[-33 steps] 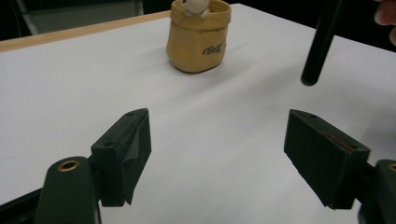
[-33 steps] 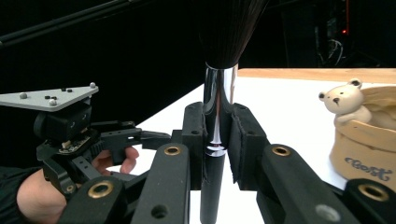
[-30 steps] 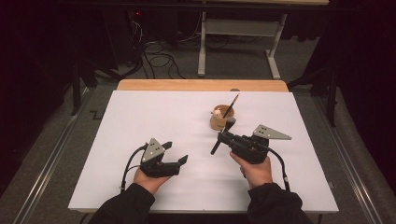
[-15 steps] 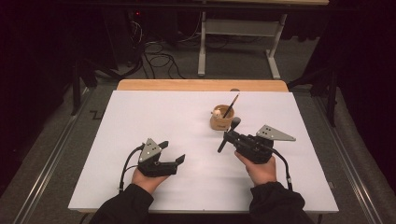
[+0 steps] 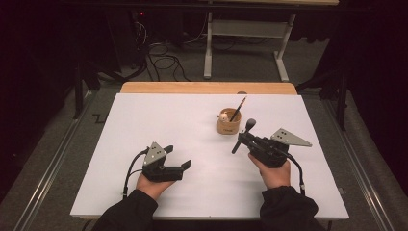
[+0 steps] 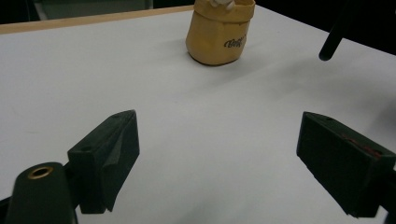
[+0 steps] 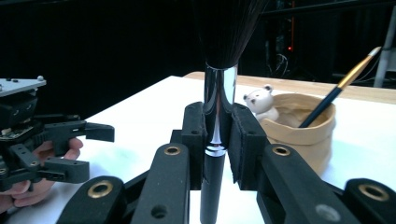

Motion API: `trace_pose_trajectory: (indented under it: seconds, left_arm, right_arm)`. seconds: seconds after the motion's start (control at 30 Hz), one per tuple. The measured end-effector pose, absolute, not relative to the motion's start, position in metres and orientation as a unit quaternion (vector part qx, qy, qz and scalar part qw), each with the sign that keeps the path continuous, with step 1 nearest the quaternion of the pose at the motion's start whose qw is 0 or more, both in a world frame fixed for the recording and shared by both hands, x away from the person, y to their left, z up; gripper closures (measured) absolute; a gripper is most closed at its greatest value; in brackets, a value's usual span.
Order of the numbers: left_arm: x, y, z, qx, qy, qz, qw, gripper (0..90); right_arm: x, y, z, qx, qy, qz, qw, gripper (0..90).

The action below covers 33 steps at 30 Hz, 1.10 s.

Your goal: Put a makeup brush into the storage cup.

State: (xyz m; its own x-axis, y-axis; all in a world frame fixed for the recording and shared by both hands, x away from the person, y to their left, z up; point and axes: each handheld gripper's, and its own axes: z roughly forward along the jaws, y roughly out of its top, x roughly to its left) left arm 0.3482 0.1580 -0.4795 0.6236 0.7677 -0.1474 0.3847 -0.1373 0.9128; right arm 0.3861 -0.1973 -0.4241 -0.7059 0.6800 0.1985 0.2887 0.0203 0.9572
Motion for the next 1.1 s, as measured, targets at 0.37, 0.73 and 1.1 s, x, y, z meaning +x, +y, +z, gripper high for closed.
trace_pose_trajectory:
  seconds: [0.37,0.73,1.1]
  left_arm:
    - [0.348,0.159,-0.479,0.726,0.391,0.183,0.535,11.5]
    - [0.348,0.158,-0.479,0.724,0.391,0.182,0.538,8.0]
    - [0.348,0.158,-0.479,0.727,0.391,0.181,0.535,2.9]
  right_arm:
    - [0.389,-0.213,-0.422,0.356,0.688,0.604,0.186,79.2]
    - [0.393,-0.226,-0.420,0.370,0.680,0.599,0.208,79.2]
    - [0.396,-0.237,-0.418,0.381,0.670,0.596,0.225,79.2]
